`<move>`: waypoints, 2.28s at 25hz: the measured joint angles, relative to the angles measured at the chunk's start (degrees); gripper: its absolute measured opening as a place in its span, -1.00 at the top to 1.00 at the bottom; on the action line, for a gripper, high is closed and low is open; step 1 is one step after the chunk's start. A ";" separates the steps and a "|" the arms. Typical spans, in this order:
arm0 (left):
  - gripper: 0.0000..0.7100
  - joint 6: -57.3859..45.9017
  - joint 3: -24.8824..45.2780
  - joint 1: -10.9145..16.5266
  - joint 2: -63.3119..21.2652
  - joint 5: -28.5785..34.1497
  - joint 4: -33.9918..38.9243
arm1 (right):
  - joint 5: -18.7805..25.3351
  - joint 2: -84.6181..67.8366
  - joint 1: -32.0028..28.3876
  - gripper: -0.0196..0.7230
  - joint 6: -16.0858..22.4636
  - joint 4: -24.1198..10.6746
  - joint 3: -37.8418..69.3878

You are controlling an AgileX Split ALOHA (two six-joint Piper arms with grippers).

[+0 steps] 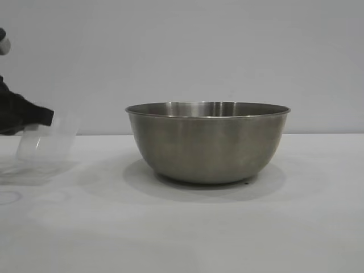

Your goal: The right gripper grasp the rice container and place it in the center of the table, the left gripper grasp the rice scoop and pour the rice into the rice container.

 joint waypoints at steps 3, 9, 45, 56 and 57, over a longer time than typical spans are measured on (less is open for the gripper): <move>0.65 0.00 0.10 0.00 0.44 -0.14 0.11 | 0.00 0.00 0.00 -0.19 0.00 0.00 0.00; 0.50 0.00 2.55 0.00 0.44 -0.28 0.21 | 0.00 0.00 0.00 -0.19 0.00 0.00 0.00; 0.50 -3.68 20.07 0.10 -69.11 40.34 9.03 | 0.00 0.00 0.00 -0.19 0.09 0.00 0.00; 0.50 -3.69 12.30 0.10 -92.32 79.40 9.12 | 0.00 0.00 0.00 -0.19 0.09 0.00 0.00; 0.50 -3.69 11.76 0.10 -94.20 83.17 9.12 | 0.00 0.00 0.00 -0.19 0.09 0.00 0.00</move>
